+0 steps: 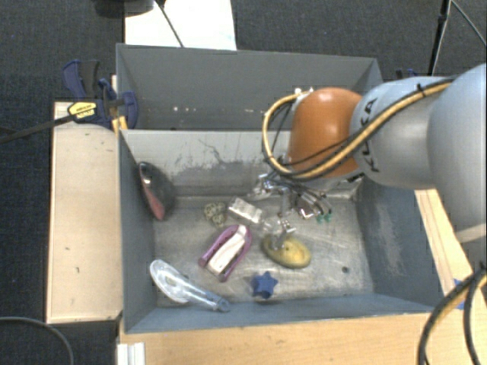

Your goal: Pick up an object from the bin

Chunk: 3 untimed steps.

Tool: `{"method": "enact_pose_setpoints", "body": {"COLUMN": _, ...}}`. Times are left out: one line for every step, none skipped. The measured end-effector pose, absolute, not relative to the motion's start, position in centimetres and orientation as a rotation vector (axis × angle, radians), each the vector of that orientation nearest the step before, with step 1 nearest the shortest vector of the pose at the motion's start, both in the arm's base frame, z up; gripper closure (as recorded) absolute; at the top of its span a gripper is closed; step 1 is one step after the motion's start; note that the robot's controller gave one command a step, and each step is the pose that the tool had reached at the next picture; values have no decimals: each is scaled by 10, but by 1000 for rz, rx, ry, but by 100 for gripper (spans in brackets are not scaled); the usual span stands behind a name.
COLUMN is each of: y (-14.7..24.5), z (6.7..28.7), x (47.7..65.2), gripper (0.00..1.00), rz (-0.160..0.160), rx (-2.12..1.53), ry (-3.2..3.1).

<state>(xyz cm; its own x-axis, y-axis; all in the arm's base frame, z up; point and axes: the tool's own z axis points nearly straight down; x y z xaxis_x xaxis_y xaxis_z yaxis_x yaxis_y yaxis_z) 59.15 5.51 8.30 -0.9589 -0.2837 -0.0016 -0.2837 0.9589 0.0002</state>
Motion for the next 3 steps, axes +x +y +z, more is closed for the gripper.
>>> {"method": "enact_pose_setpoints", "body": {"y": 53, "z": 83, "x": 591, "gripper": 100, "rz": 0, "rx": -447, "ry": 3109}}
{"method": "enact_pose_setpoints", "body": {"y": 54, "z": 83, "x": 592, "gripper": 0, "rz": 1, "rx": -447, "ry": 3105}}
{"method": "enact_pose_setpoints", "body": {"y": 107, "z": 75, "x": 575, "gripper": 0, "rz": -2, "rx": -246, "ry": 3126}}
